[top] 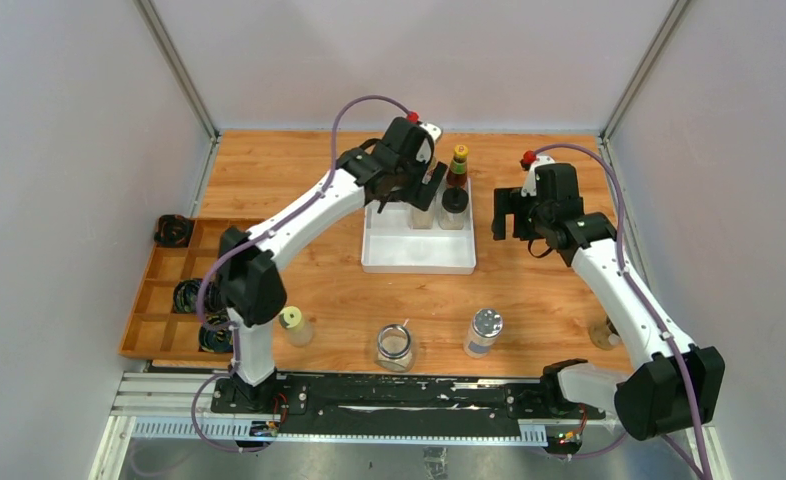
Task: Organize the condiment bottles
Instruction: Pick up the bottle from the center of the board.
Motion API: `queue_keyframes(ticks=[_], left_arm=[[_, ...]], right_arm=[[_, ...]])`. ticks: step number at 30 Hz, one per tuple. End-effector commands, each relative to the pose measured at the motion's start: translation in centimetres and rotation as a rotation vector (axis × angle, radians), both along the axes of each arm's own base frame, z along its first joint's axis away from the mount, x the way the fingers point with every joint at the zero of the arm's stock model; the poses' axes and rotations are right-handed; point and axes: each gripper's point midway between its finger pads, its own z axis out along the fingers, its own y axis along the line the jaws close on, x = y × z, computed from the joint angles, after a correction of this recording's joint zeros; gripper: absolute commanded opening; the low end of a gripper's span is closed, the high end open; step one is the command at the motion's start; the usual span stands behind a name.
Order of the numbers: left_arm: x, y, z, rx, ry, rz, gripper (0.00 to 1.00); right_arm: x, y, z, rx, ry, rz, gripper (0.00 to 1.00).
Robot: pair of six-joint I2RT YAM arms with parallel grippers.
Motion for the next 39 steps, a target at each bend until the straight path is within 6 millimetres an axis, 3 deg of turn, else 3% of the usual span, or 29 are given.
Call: queue_keyframes(ticks=[1,10,17,26,32,39], left_arm=[[-5.1,1.4,3.7,-0.065,0.015,-0.021,0.91],[-16.6,4.3,-0.8,-0.063,0.191,-0.063,0.9],[-22.5,6.2,-2.4,-0.068,0.248,-0.061,0.89],[-23.8,11.0,-4.1,-0.093,0.227,0.179,0.9],[-22.2,15.5,-3.0,-0.039,0.099,0.412,0.9],[-22.1,19.7,-2.2,-0.011,0.044,0.674,0.89]], right_arm=[[-0.7,-0.2,0.9,0.022,-0.007,0.001,0.94],[-2.2,0.5,2.8,0.08,-0.017,0.018,0.94],[-3.4,0.7,4.3,0.105,-0.028,0.033,0.94],[-4.5,1.3,4.3,0.149,-0.019,0.051,0.94],[-4.8,1.5,4.3,0.158,-0.018,0.06,0.94],[-5.0,1.7,3.8,0.168,-0.006,0.067,0.94]])
